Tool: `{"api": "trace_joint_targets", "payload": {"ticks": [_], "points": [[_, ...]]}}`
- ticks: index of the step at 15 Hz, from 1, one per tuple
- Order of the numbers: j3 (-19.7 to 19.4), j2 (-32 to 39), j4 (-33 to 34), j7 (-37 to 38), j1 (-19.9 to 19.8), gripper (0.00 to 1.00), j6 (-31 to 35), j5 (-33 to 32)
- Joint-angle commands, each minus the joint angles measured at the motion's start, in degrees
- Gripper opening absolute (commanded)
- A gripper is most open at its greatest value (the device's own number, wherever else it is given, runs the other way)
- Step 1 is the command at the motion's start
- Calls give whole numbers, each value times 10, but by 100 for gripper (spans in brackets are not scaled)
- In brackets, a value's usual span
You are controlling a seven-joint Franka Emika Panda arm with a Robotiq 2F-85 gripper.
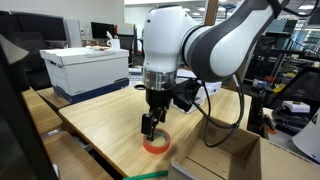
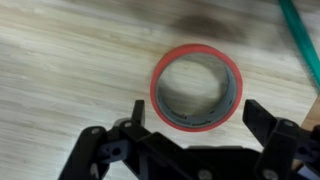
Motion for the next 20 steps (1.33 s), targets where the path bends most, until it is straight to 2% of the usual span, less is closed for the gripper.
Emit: {"api": "trace_joint_targets", "payload": {"ticks": [1,20], "points": [[-2,-26,-25,-20,-5,100,1,9],[-25,-14,-40,-13,-7,100,10,5]]}}
